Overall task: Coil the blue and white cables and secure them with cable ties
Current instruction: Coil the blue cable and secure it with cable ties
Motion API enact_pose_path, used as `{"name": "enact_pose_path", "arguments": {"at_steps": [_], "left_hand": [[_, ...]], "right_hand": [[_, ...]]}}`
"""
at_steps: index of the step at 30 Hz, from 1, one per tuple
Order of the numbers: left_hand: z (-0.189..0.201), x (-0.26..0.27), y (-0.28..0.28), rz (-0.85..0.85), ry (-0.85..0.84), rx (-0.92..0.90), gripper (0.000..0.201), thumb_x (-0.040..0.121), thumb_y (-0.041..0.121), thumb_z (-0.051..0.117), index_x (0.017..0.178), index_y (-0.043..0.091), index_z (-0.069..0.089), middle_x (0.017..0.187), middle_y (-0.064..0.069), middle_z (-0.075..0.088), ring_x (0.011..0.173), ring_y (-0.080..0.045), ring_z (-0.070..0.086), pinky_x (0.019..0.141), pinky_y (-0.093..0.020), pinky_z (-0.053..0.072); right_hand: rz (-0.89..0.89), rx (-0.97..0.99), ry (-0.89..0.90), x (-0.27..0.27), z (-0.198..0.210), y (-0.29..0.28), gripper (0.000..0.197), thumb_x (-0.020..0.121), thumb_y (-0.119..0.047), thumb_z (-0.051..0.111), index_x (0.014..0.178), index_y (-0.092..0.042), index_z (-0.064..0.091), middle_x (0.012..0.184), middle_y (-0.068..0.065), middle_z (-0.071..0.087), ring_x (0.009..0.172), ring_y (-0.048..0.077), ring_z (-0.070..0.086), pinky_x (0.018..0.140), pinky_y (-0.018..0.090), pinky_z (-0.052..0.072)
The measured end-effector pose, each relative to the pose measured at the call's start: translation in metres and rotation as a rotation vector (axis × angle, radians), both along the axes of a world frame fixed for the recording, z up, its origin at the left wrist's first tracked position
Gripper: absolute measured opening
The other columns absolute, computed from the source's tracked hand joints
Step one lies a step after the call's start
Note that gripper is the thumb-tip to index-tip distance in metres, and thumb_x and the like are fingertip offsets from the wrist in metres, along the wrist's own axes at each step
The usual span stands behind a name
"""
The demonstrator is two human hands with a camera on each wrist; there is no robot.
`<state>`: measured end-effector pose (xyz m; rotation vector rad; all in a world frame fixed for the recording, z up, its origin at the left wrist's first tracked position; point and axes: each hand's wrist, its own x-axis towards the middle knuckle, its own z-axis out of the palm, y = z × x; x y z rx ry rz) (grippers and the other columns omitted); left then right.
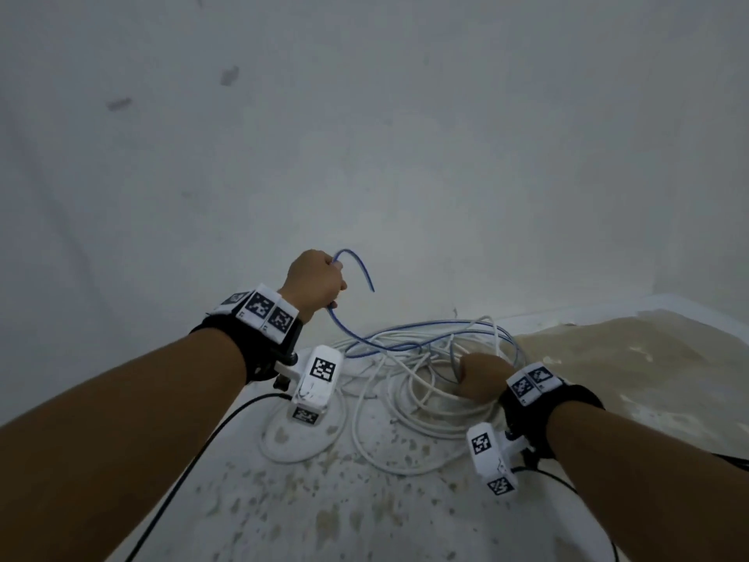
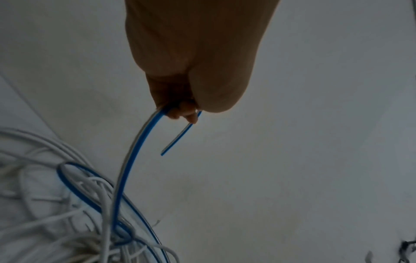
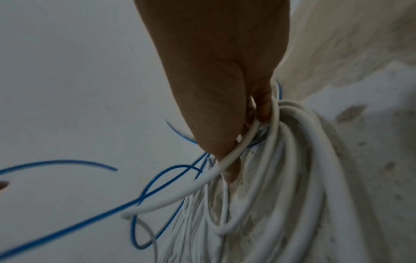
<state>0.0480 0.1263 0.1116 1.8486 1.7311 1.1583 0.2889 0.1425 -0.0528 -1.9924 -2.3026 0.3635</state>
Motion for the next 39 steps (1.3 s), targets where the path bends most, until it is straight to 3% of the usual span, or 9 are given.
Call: {"name": "enact_pose_path", "arguments": {"at_steps": [4, 10, 13, 15, 19, 23, 28, 33, 39], "left_hand": [[0.006, -0.055, -0.013, 0.065, 0.070, 0.043, 0.030, 0.100, 0.012, 0.047, 0.108, -0.009, 0.067, 0.106, -0.028, 0.067, 0.100, -0.045, 0.063, 0.086, -0.047, 0.052], [-0.008, -0.105, -0.031, 0.116, 0.108, -0.058, 0.030, 0.097, 0.009, 0.043, 0.113, -0.005, 0.065, 0.115, -0.026, 0.065, 0.110, -0.043, 0.060, 0.081, -0.039, 0.051], [-0.017, -0.111, -0.031, 0.085, 0.080, -0.055, 0.029, 0.099, 0.010, 0.045, 0.121, 0.000, 0.060, 0.115, -0.024, 0.065, 0.102, -0.042, 0.061, 0.077, -0.039, 0.051], [-0.018, -0.106, -0.029, 0.071, -0.039, -0.018, 0.028, 0.101, 0.013, 0.044, 0.122, 0.001, 0.057, 0.100, -0.020, 0.066, 0.074, -0.031, 0.060, 0.058, -0.032, 0.046], [-0.009, -0.091, -0.028, 0.062, -0.333, 0.012, 0.027, 0.103, 0.014, 0.038, 0.125, 0.003, 0.050, 0.077, -0.011, 0.055, 0.053, -0.019, 0.041, 0.046, -0.025, 0.033], [-0.001, -0.089, -0.034, 0.069, -0.360, 0.000, 0.027, 0.099, 0.006, 0.037, 0.124, 0.008, 0.045, 0.084, -0.014, 0.058, 0.057, -0.020, 0.048, 0.047, -0.029, 0.044], [-0.020, -0.102, -0.036, 0.069, -0.242, -0.118, 0.027, 0.097, 0.002, 0.041, 0.124, 0.006, 0.042, 0.086, -0.017, 0.064, 0.058, -0.023, 0.059, 0.047, -0.031, 0.053], [-0.046, -0.097, -0.026, 0.025, -0.130, -0.251, 0.042, 0.096, 0.006, 0.052, 0.136, 0.005, 0.038, 0.103, -0.019, 0.064, 0.073, -0.028, 0.068, 0.056, -0.034, 0.057], [-0.066, -0.081, -0.015, -0.181, 0.035, -0.381, 0.066, 0.093, 0.035, 0.063, 0.147, 0.016, 0.029, 0.131, -0.012, 0.048, 0.096, -0.023, 0.064, 0.076, -0.034, 0.058]], "right_hand": [[-0.030, 0.029, 0.025, 0.004, 0.004, -0.006, 0.031, 0.092, -0.039, 0.062, 0.081, -0.011, 0.056, 0.086, 0.010, 0.056, 0.078, 0.023, 0.052, 0.071, 0.026, 0.039], [-0.045, -0.020, -0.030, -0.016, 0.019, -0.008, 0.039, 0.089, -0.037, 0.067, 0.112, -0.006, 0.065, 0.119, 0.013, 0.065, 0.105, 0.026, 0.062, 0.087, 0.034, 0.048], [-0.091, 0.175, -0.053, -0.035, 0.039, -0.011, 0.037, 0.089, -0.027, 0.061, 0.123, -0.012, 0.056, 0.125, 0.009, 0.058, 0.113, 0.029, 0.059, 0.094, 0.040, 0.048], [-0.053, 0.387, 0.048, -0.050, 0.047, -0.012, 0.038, 0.084, -0.020, 0.062, 0.121, -0.019, 0.053, 0.123, 0.007, 0.050, 0.109, 0.031, 0.058, 0.094, 0.043, 0.046], [0.364, 0.307, 0.136, -0.097, 0.045, -0.017, 0.040, 0.084, -0.018, 0.068, 0.123, -0.021, 0.057, 0.123, 0.007, 0.041, 0.093, 0.031, 0.059, 0.082, 0.038, 0.050], [0.286, 0.266, -0.047, -0.110, 0.029, -0.013, 0.024, 0.093, -0.034, 0.060, 0.113, -0.020, 0.065, 0.120, 0.009, 0.055, 0.108, 0.029, 0.057, 0.090, 0.037, 0.046], [0.138, 0.144, 0.146, -0.070, 0.011, -0.002, 0.016, 0.089, -0.008, 0.055, 0.100, -0.019, 0.050, 0.110, 0.011, 0.062, 0.098, 0.031, 0.058, 0.079, 0.039, 0.047], [-0.138, 0.277, 0.144, -0.039, 0.010, 0.011, 0.028, 0.093, -0.018, 0.057, 0.118, -0.010, 0.049, 0.121, 0.015, 0.045, 0.099, 0.034, 0.057, 0.085, 0.040, 0.048], [-0.063, 0.245, -0.021, -0.029, 0.016, 0.034, 0.043, 0.096, -0.018, 0.053, 0.137, -0.009, 0.041, 0.137, 0.015, 0.045, 0.115, 0.035, 0.057, 0.092, 0.041, 0.049]]}}
